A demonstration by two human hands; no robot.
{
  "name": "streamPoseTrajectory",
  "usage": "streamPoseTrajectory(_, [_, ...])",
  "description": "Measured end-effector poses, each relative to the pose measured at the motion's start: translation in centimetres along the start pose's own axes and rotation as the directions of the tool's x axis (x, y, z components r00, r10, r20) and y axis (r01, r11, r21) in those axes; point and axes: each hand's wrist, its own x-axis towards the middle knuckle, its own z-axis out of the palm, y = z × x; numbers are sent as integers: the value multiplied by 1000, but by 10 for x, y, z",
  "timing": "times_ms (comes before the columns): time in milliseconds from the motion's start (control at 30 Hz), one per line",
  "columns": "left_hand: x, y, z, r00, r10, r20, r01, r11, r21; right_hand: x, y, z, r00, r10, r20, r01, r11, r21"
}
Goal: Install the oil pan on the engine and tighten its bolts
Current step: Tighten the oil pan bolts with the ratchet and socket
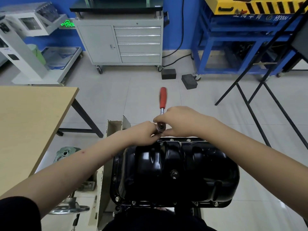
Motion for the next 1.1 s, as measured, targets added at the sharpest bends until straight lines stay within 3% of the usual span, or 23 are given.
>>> streamPoseTrajectory(167, [1,0,-1,996,-65,-61,65,998,-13,2,-9,4,989,122,-85,-130,987,-93])
streamPoseTrajectory(433, [5,-5,6,1000,-14,-21,10,987,-162,1,-2,2,1000,20,-17,-20,999,-26])
streamPoseTrajectory(600, [-2,-9,6,983,-61,-175,26,980,-196,7,-10,1,986,146,-85,-155,982,-109])
streamPoseTrajectory(733, [-3,-7,5,991,-23,-135,12,997,-81,5,-7,0,992,102,-80,-108,992,-69])
streamPoseTrajectory(900, [-5,-5,4,997,10,-78,-17,997,-80,7,-9,-1,1000,-14,-17,13,999,-48])
streamPoseTrajectory(1100, [-7,-7,6,985,-41,-165,34,999,-41,9,-18,-1,992,100,-71,-110,984,-141])
